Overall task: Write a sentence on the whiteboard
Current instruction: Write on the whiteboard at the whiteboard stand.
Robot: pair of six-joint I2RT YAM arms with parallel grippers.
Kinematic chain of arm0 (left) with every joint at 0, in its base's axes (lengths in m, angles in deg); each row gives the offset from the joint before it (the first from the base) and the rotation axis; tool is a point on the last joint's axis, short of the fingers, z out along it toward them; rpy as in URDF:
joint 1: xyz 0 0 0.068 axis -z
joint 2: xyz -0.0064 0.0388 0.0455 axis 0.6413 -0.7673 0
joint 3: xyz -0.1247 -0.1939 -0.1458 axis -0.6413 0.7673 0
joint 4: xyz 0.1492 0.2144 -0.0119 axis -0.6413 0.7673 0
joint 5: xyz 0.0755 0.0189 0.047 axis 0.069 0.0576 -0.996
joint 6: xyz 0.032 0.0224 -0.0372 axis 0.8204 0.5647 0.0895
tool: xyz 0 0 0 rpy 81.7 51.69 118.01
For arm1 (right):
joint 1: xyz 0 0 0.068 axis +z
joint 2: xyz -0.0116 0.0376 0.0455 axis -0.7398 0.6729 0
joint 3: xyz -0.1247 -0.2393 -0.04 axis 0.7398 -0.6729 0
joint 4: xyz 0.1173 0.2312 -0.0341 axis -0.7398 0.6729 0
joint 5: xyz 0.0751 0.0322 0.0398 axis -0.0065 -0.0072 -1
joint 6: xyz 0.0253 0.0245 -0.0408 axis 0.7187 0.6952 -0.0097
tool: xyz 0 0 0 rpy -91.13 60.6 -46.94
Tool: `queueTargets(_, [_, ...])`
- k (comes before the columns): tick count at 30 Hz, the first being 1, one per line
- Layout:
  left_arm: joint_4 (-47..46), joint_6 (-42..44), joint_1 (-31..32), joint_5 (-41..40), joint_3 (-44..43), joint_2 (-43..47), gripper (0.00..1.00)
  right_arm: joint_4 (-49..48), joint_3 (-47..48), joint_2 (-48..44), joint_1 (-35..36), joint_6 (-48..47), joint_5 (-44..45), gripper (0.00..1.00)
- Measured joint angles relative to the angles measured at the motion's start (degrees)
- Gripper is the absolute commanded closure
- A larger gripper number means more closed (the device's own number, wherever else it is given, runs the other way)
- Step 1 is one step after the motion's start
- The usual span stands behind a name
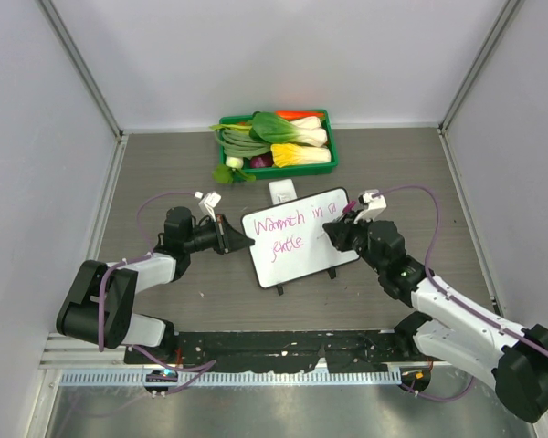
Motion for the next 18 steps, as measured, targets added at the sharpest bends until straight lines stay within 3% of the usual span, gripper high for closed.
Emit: queueTargets(18, [0.00, 0.00, 0.00, 0.00, 0.00, 0.00, 1.00, -7.26, 1.53, 10.16, 1.97, -0.02, 1.29, 0.99])
